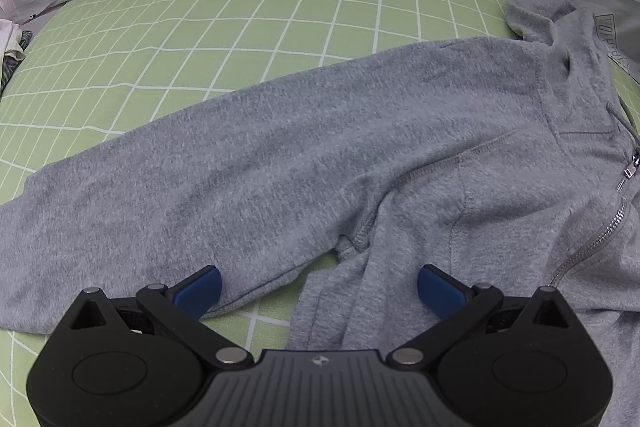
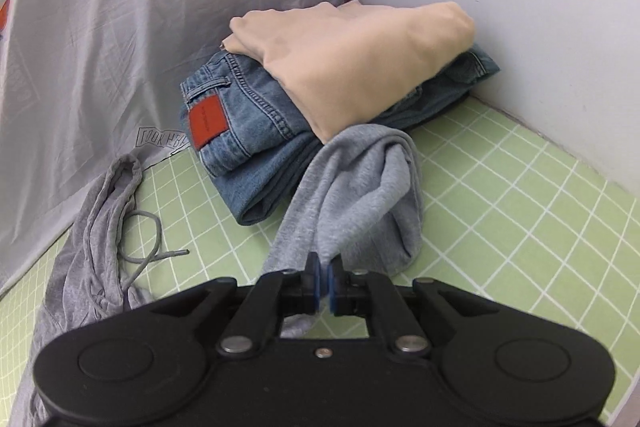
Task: Fold clothes
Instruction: 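Lay the cuff down beside the jeans stack with the right gripper and open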
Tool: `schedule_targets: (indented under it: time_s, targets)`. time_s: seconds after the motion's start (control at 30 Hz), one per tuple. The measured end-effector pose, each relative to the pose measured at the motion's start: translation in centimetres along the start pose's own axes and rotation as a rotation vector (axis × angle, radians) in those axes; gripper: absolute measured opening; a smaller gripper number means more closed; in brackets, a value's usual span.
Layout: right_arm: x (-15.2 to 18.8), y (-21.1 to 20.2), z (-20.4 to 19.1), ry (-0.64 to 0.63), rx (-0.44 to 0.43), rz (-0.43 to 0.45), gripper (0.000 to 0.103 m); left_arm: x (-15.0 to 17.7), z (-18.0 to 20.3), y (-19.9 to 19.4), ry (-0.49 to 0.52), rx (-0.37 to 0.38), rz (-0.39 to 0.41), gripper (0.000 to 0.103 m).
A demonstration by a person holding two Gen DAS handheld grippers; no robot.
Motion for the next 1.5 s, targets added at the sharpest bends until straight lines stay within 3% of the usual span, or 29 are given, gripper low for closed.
schedule_targets:
  time_s: [0.13, 0.3, 0.4, 0.47, 0.57, 0.67, 0.83, 0.97, 1.1, 1.13, 1.17, 1.23, 1.3, 1.5]
  targets:
    - [-0.3, 4.5, -2.7, 0.054, -0.063, -0.07, 0.004, -0.1, 0.0, 0.1, 0.011, 0.006, -0.006, 0.103]
    - [1.1, 10.3, -7.0, -0.032, -0.083, -0.139, 0.006, 0.1, 0.1, 0.0, 0.009, 0.005, 0.002, 0.103]
    - [2.6, 12.0, -8.5, -0.089, -0.09, -0.174, 0.014, 0.1, 0.1, -0.1, 0.007, 0.004, 0.004, 0.103]
    - [2.6, 11.1, -8.7, -0.088, -0.131, -0.161, 0.036, 0.2, 0.1, -0.1, 0.006, 0.004, 0.006, 0.103]
    - [2.1, 8.3, -7.1, -0.043, -0.169, -0.087, 0.043, 0.2, 0.2, 0.0, 0.004, 0.003, 0.01, 0.103]
    - [1.8, 5.6, -3.1, 0.009, -0.088, 0.002, 0.046, 0.2, 0.2, -0.1, 0.002, 0.002, 0.011, 0.103]
    - [3.6, 5.3, 4.6, 0.125, 0.133, -0.012, 0.047, 0.1, 0.3, -0.1, 0.0, 0.001, 0.008, 0.103]
    - [3.7, 6.1, 6.2, 0.193, 0.158, 0.009, 0.05, 0.0, 0.3, 0.0, -0.005, -0.003, -0.005, 0.103]
    - [3.4, 7.3, 5.4, 0.118, 0.176, 0.016, 0.047, 0.1, 0.3, 0.0, -0.016, -0.009, -0.007, 0.103]
    - [3.3, 7.5, 5.1, 0.081, 0.185, 0.015, 0.039, 0.2, 0.3, 0.0, -0.018, -0.009, -0.005, 0.103]
    - [3.3, 7.7, 4.9, 0.038, 0.192, 0.013, 0.023, 0.2, 0.2, 0.0, -0.018, -0.01, -0.005, 0.103]
    - [3.0, 7.5, 5.0, -0.029, 0.18, 0.01, 0.013, 0.2, 0.2, 0.0, -0.02, -0.011, -0.005, 0.103]
    - [2.4, 6.5, 5.9, -0.064, 0.195, 0.031, 0.011, 0.3, 0.2, -0.1, -0.021, -0.012, -0.005, 0.103]
    - [-0.4, 2.5, 14.0, -0.143, 0.463, 0.11, 0.009, 0.2, 0.3, -0.1, -0.021, -0.011, -0.006, 0.103]
Point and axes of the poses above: each gripper's, at about its wrist camera, not at the fingertips, and y roughly the way its jaws point, z to its right, x to its underside, the point moved 10 cm from there along y, roughly the way its jaws point, and after that the axes turned 6 degrees about z, right-handed, at the moved point
